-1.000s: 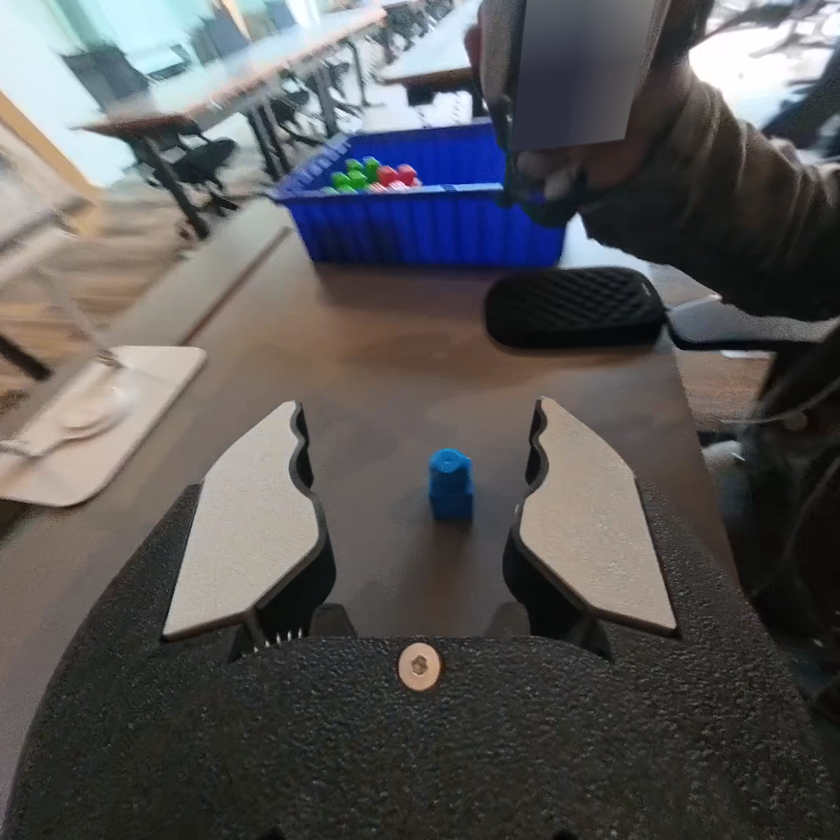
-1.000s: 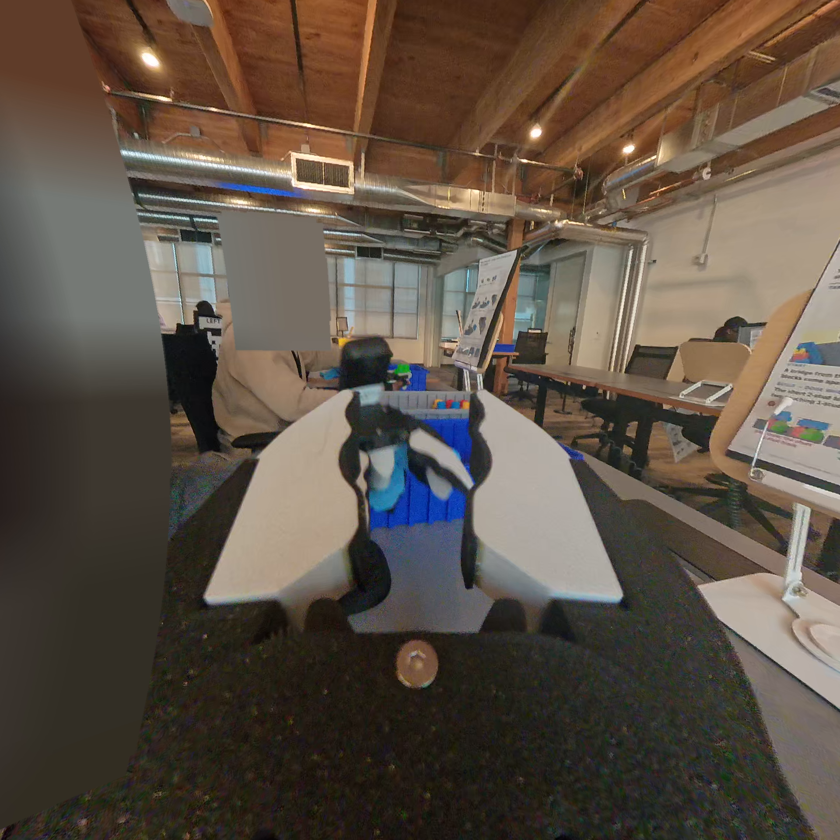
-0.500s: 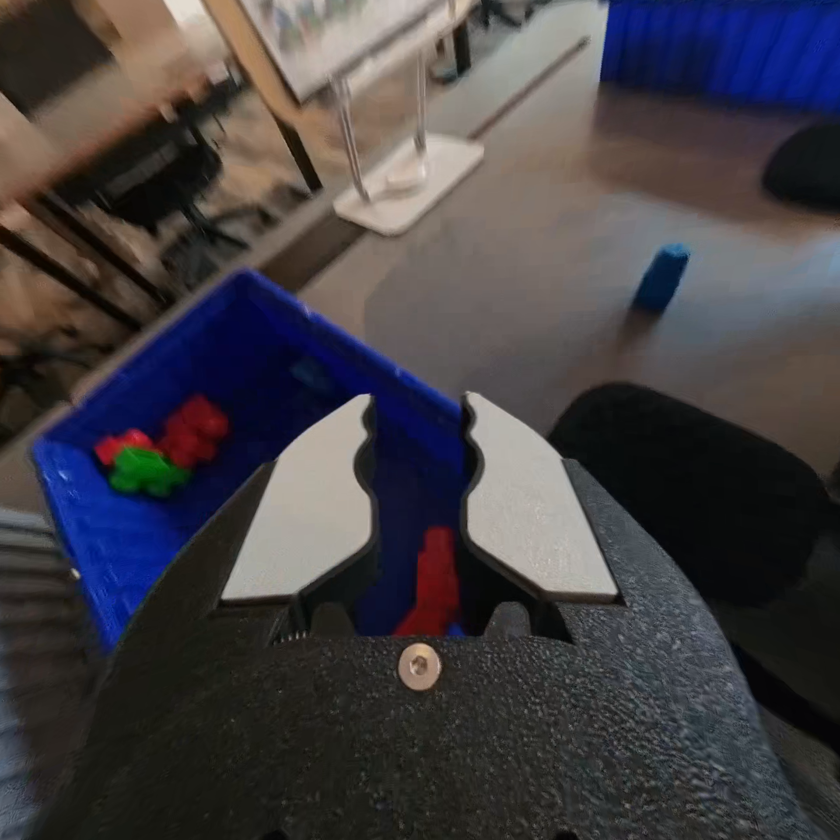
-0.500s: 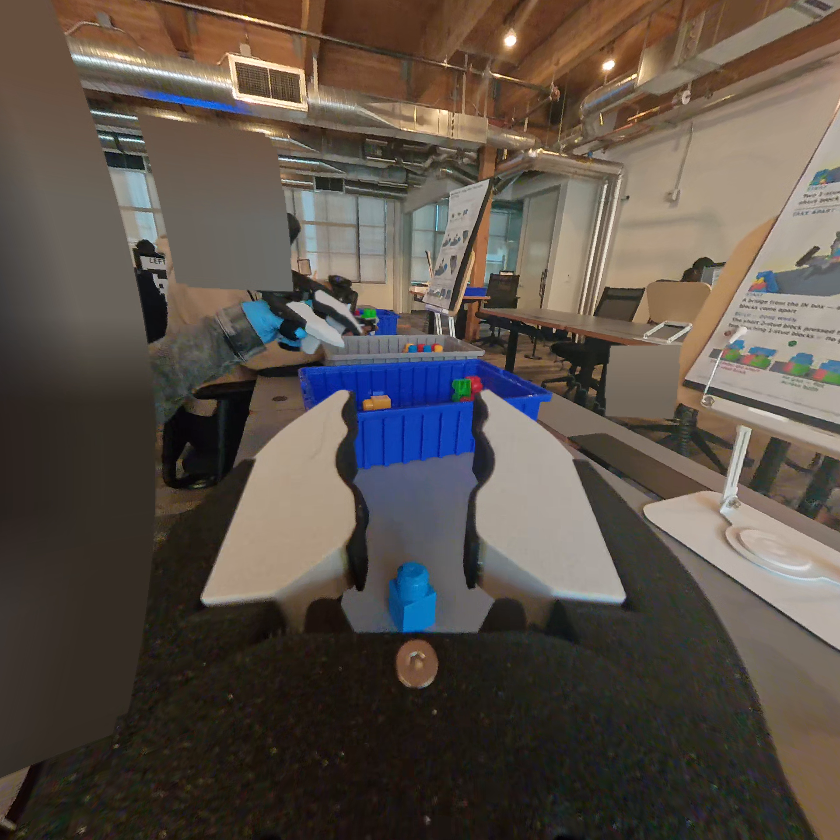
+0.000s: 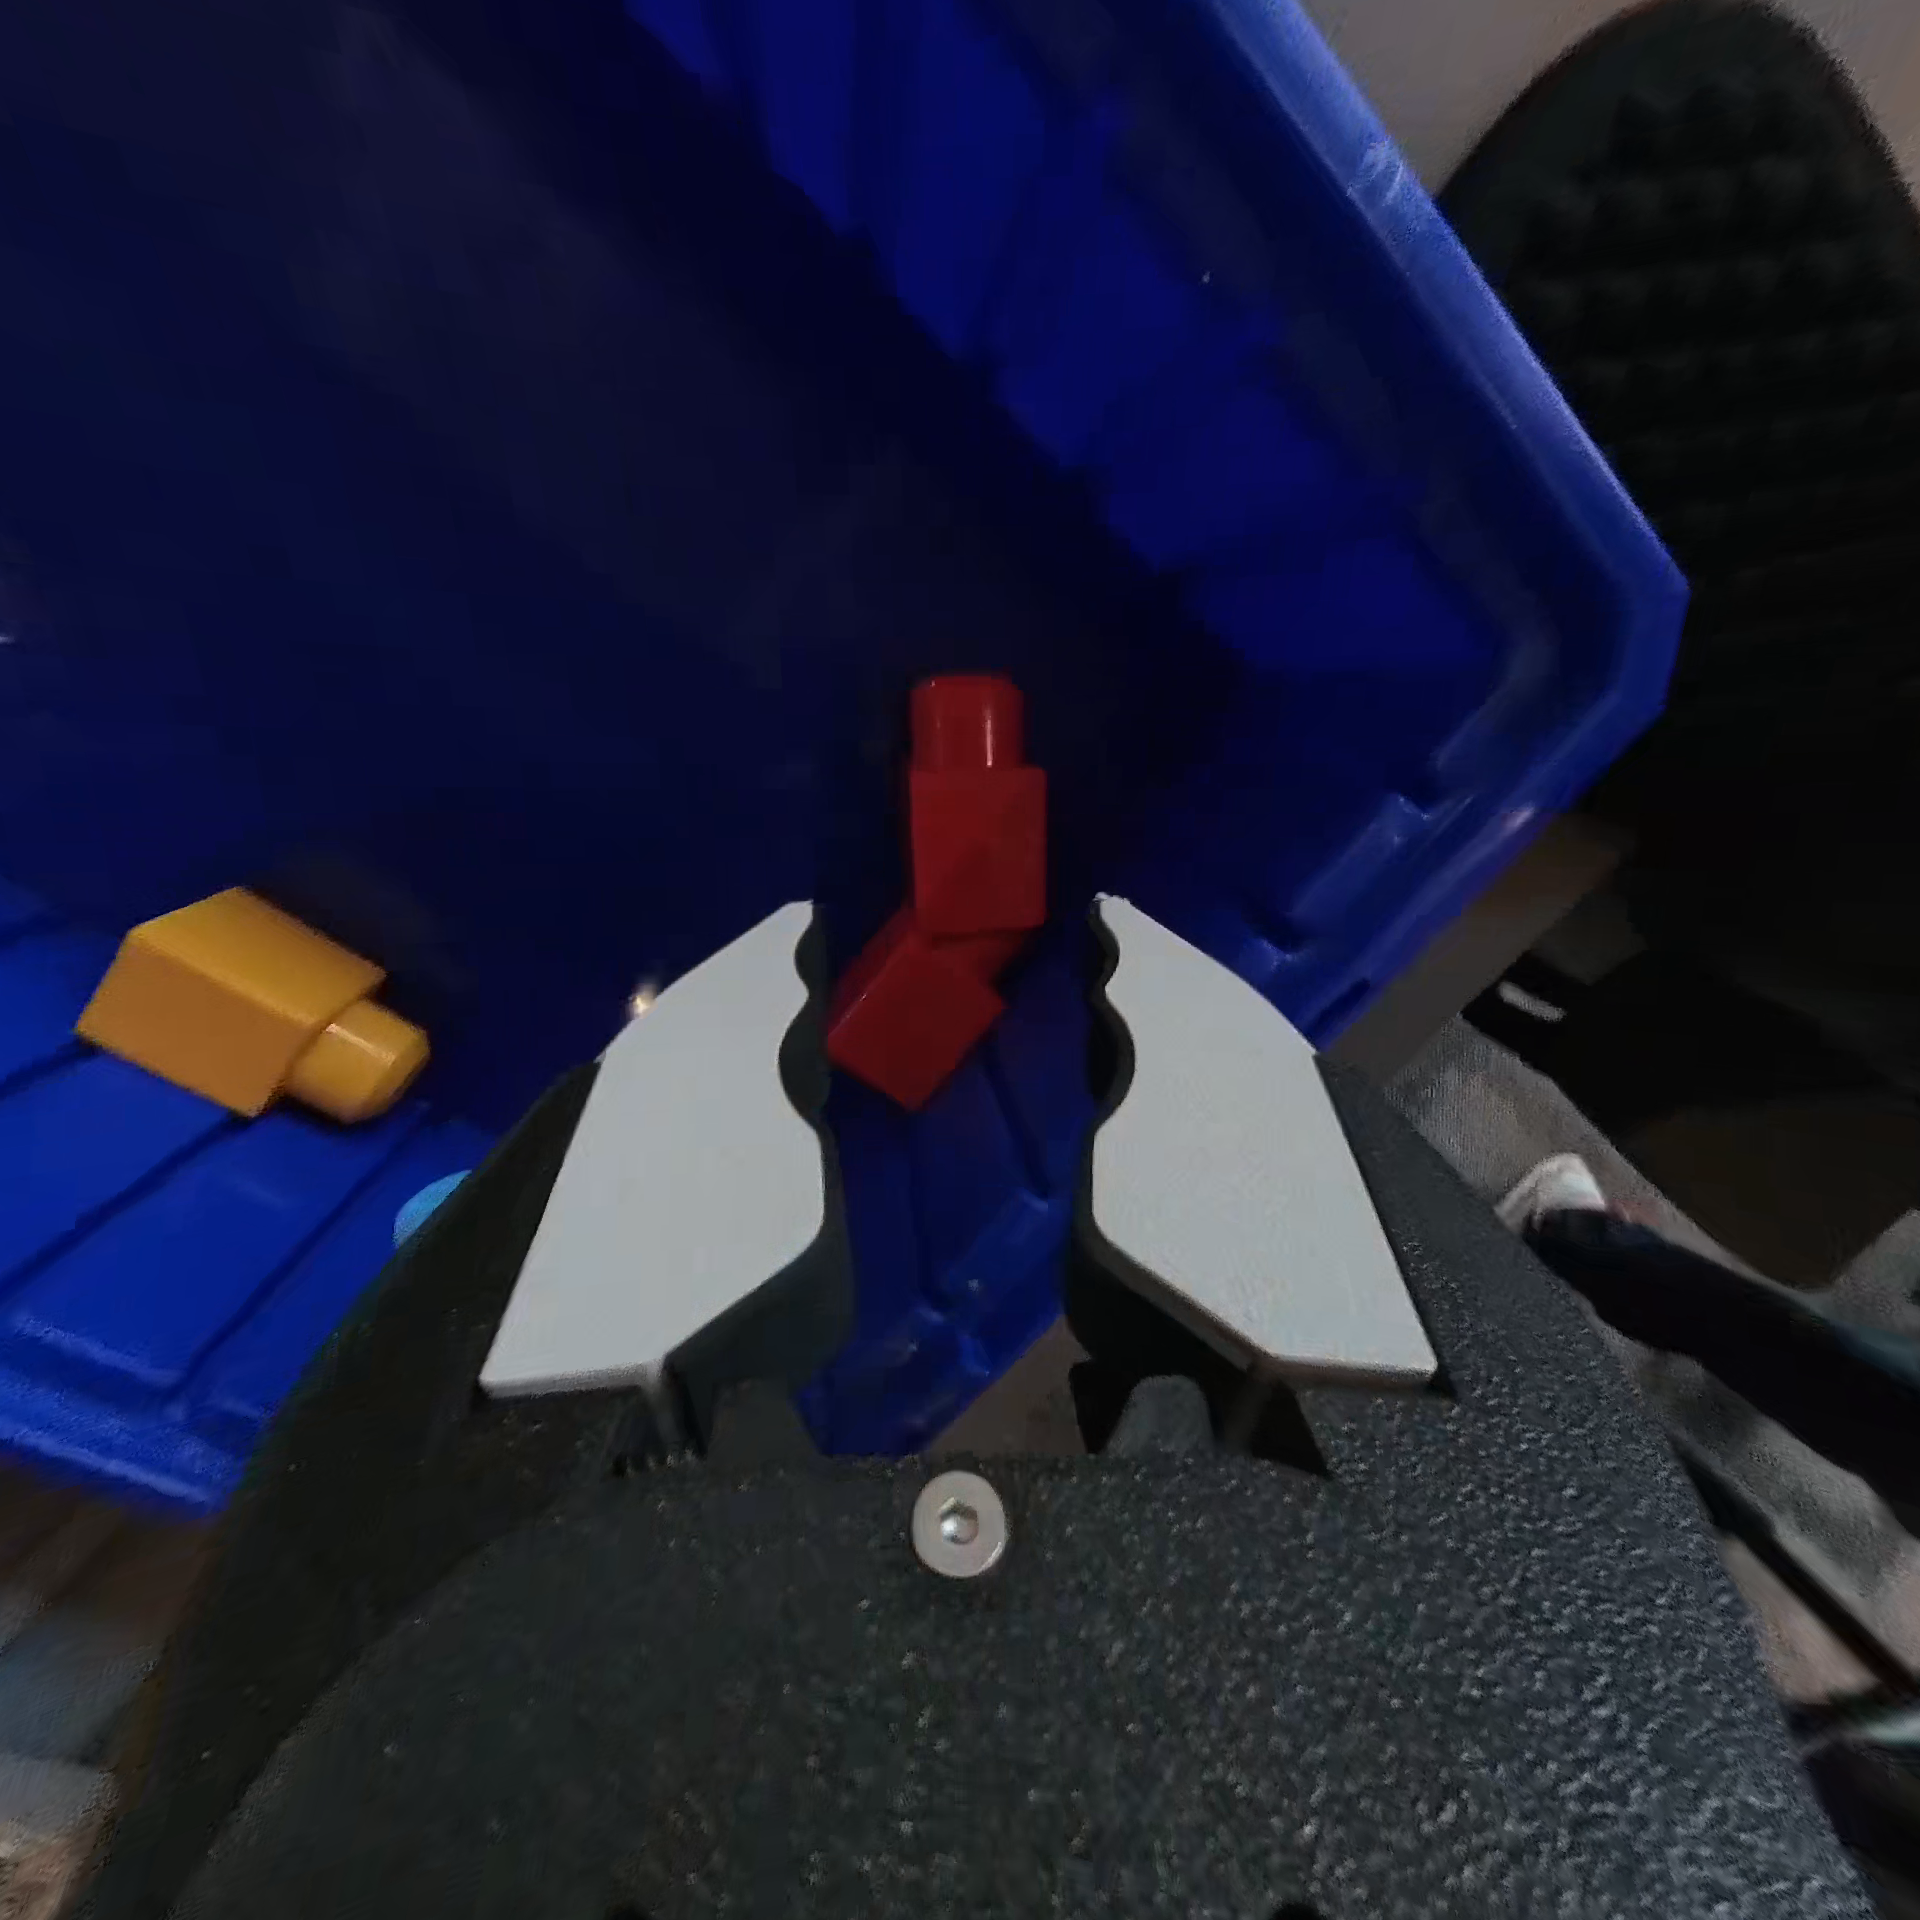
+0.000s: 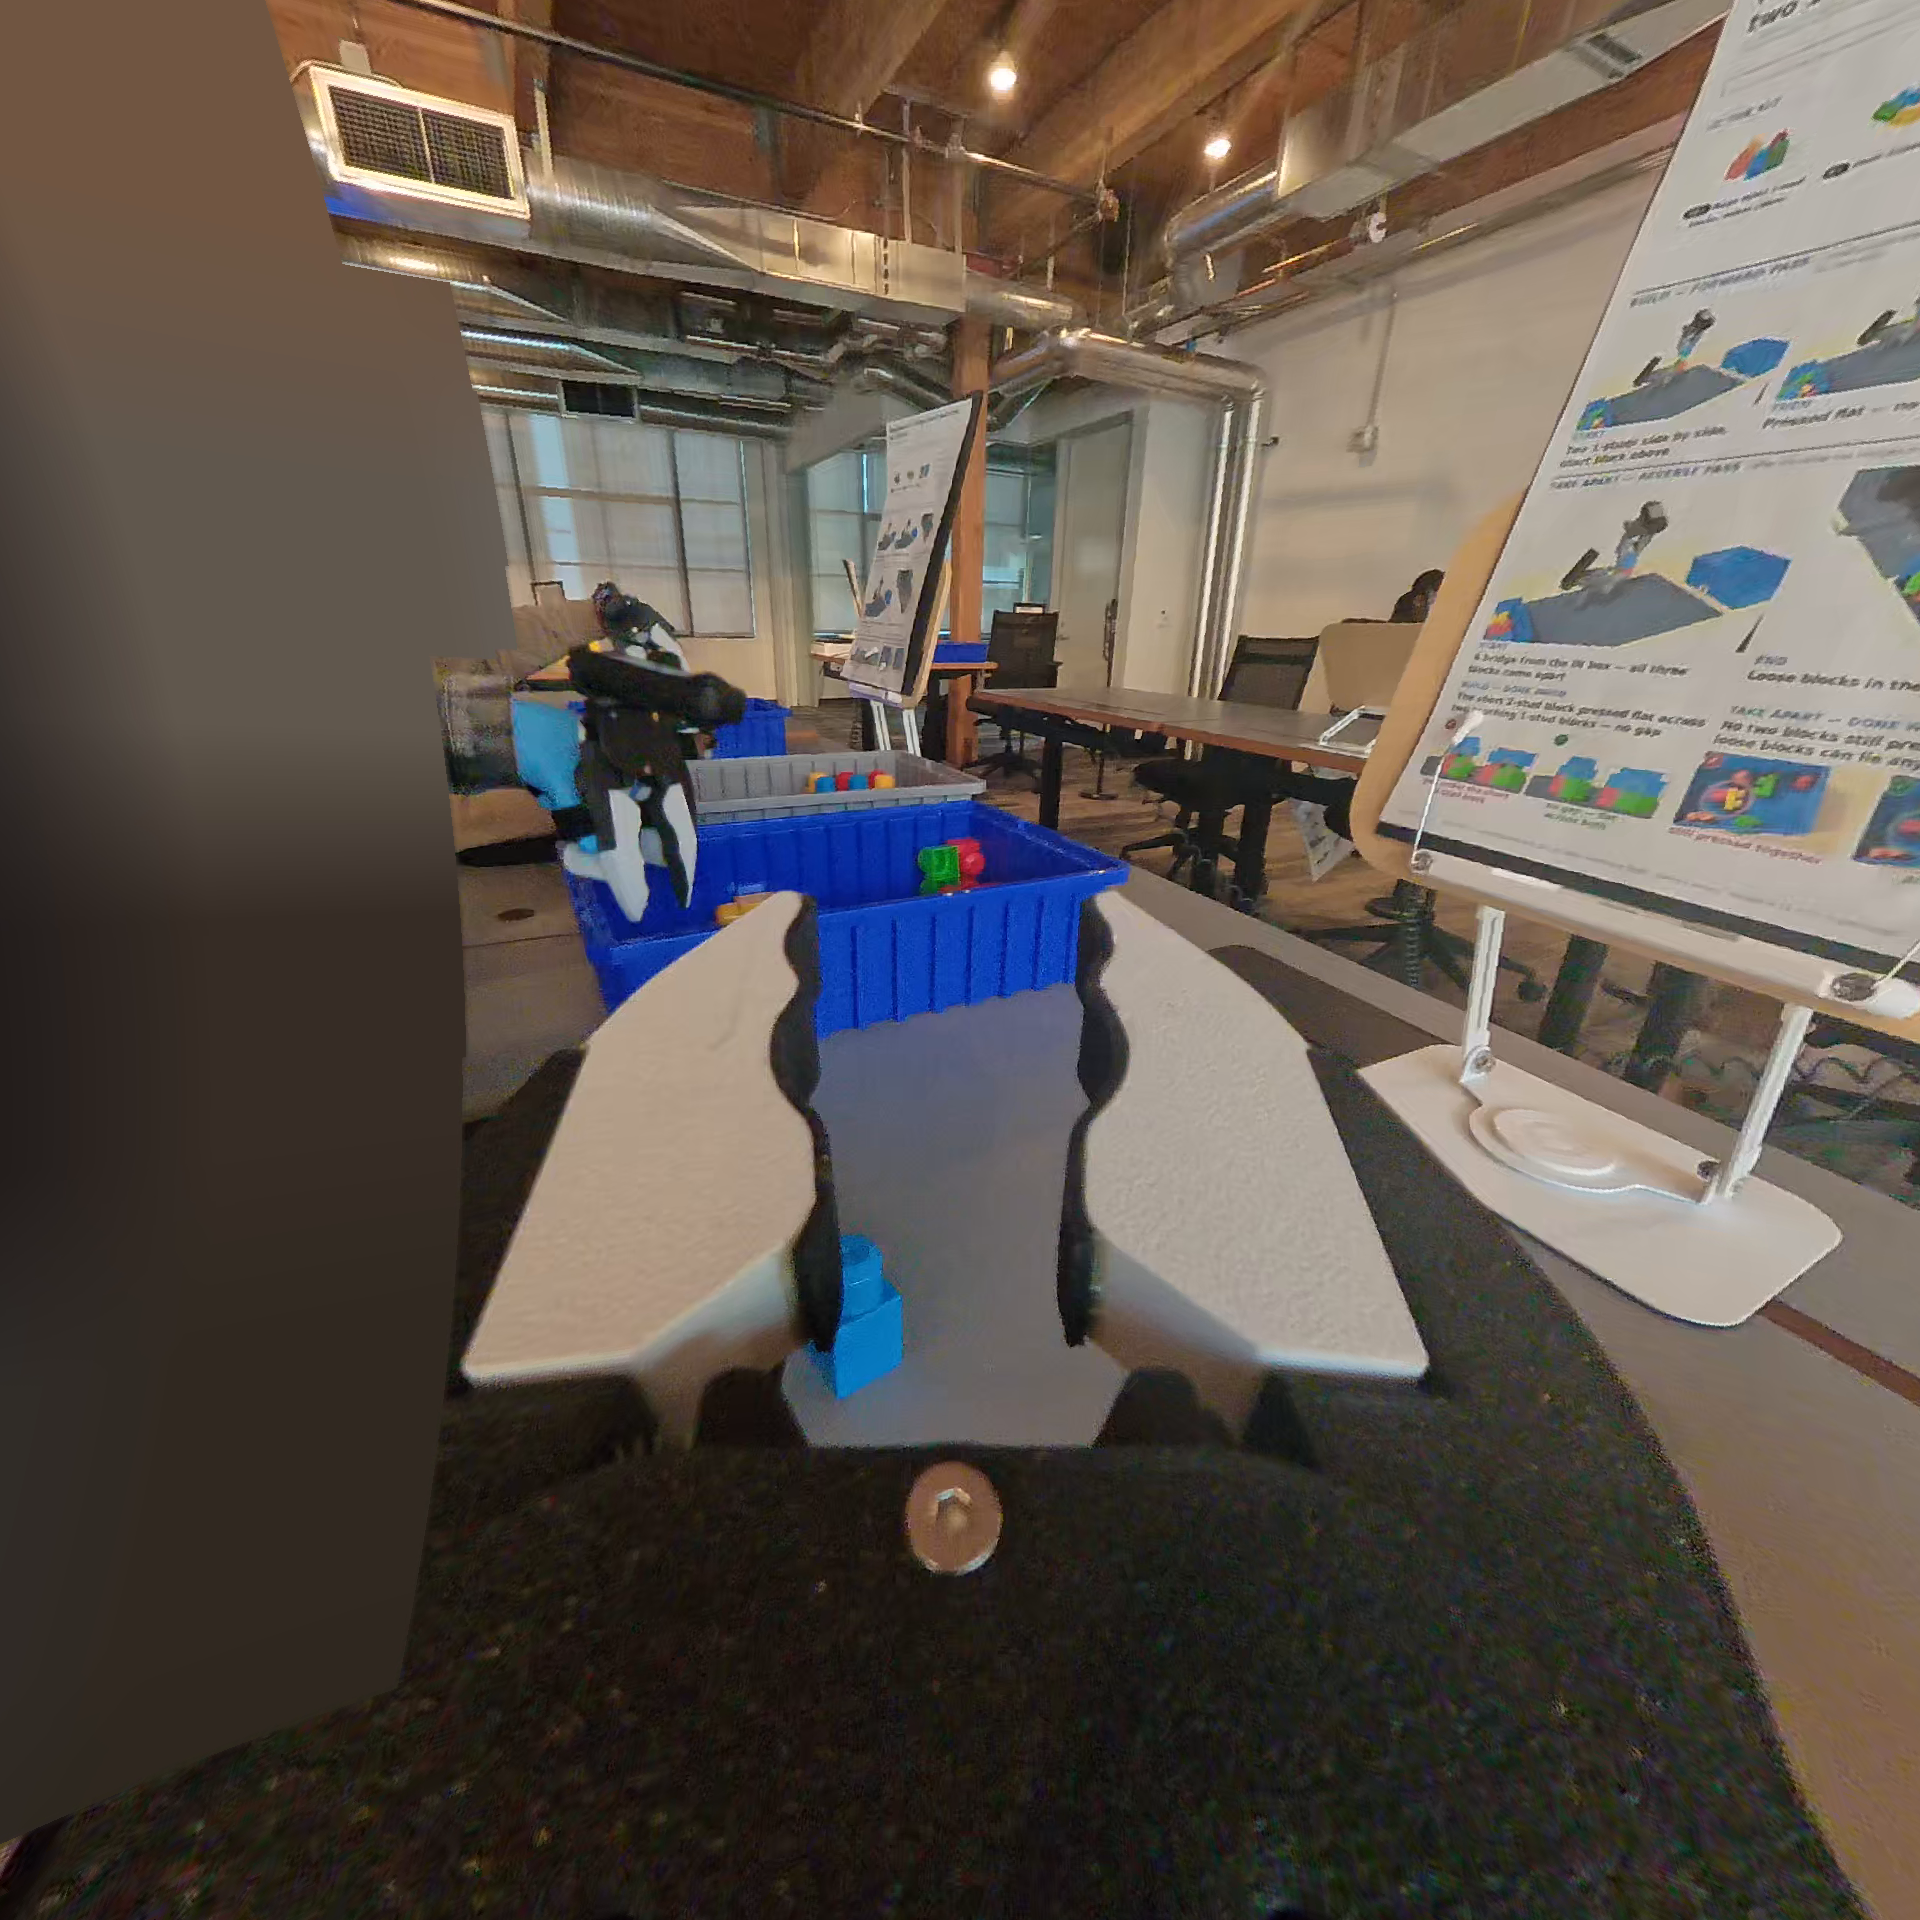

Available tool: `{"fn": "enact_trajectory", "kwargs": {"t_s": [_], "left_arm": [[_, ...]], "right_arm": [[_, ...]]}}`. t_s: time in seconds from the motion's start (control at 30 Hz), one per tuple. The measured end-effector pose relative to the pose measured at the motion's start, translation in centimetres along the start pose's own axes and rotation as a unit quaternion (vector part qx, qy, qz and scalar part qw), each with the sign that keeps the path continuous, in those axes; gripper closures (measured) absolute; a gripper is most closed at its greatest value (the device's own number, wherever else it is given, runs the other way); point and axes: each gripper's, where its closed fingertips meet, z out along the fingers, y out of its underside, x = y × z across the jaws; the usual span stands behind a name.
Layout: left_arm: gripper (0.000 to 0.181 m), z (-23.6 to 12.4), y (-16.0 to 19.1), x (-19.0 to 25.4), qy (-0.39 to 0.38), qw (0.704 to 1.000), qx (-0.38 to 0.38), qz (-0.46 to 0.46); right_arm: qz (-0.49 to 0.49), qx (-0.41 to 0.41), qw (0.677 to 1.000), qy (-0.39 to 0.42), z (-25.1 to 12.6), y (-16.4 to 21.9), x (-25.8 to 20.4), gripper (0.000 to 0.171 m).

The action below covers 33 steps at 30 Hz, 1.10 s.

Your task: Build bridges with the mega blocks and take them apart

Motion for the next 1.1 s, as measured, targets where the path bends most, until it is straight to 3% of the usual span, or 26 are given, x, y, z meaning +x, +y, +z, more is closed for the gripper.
{"fn": "enact_trajectory", "kwargs": {"t_s": [0.13,0.5,0.77,0.9,1.0,1.1], "left_arm": [[0.128,2.2,0.1,0.6,0.031,0.997,-0.062,0.036],[0.116,3.4,1.1,0.8,0.07,0.978,-0.197,-0.018],[0.118,4.6,1.5,0.3,0.071,0.957,-0.279,-0.044],[0.123,5.9,1.7,0.5,0.072,0.951,-0.296,-0.048],[0.138,6.4,1.9,0.6,0.083,0.953,-0.286,-0.053],[0.14,6.1,1.6,0.2,0.065,0.966,-0.248,-0.037]], "right_arm": [[-0.001,0.006,1.0,0.005,-0.1,-0.3,0.5,0.125],[-0.003,0.02,1.0,0.002,0.0,-0.8,1.3,0.126],[-0.009,0.037,0.999,0.003,-0.6,-1.7,1.8,0.128],[-0.014,0.042,0.999,0.003,-0.9,-2.1,2.0,0.128],[-0.016,0.046,0.999,0.006,-1.1,-2.3,2.3,0.128],[-0.012,0.044,0.999,0.004,-1.1,-2.1,2.3,0.128]]}}
